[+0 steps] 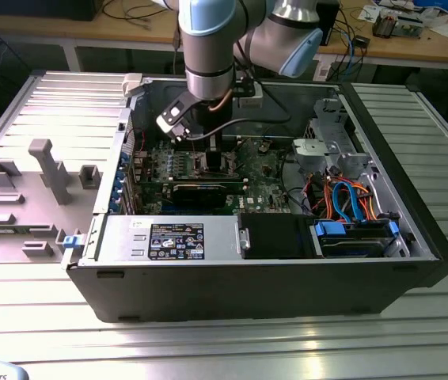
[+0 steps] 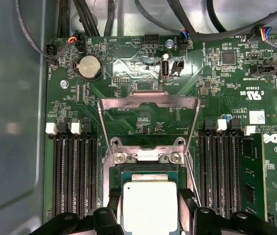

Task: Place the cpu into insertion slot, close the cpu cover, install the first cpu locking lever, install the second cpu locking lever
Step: 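Place the cpu into insertion slot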

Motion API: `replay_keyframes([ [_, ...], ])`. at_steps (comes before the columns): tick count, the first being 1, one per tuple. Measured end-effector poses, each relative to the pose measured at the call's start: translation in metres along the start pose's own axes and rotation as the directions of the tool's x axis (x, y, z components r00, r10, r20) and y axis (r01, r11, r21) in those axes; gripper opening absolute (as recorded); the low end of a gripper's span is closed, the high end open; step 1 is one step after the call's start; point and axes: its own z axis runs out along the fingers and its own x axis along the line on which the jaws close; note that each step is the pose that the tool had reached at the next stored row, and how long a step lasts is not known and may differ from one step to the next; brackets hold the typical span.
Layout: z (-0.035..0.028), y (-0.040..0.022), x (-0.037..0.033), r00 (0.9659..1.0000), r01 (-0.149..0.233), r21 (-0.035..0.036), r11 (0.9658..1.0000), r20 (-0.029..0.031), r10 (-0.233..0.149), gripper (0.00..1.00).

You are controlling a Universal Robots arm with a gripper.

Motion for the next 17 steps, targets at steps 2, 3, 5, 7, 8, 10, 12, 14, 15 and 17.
replay_keyframes([
  [2,0.0011,-0.0001,0.0000,1.0000,0.000,0.0000,1.0000,0.0000,0.000,0.54],
  [3,0.0014,-0.0001,-0.0001,1.0000,-0.001,0.0001,1.0000,0.0001,0.001,0.54],
  [5,0.0023,-0.0002,-0.0001,1.0000,-0.001,0.0000,1.0000,0.0002,0.001,0.54],
  [7,0.0029,-0.0001,-0.0001,1.0000,-0.002,0.0000,1.0000,0.0003,0.002,0.54],
  [8,0.0032,-0.0001,-0.0001,1.0000,-0.002,0.0002,1.0000,0.0005,0.002,0.54],
  [10,0.0035,-0.0001,-0.0002,1.0000,-0.002,0.0003,1.0000,0.0007,0.002,0.54],
  [12,0.0038,0.0000,-0.0001,1.0000,-0.003,0.0001,1.0000,0.0007,0.003,0.54],
  [14,0.0039,0.0000,-0.0001,1.0000,-0.003,0.0000,1.0000,0.0008,0.003,0.54],
  [15,0.0039,0.0000,-0.0001,1.0000,-0.003,0.0000,1.0000,0.0008,0.003,0.54],
  [17,0.0039,0.0000,-0.0001,1.0000,-0.003,0.0000,1.0000,0.0008,0.003,0.54],
])
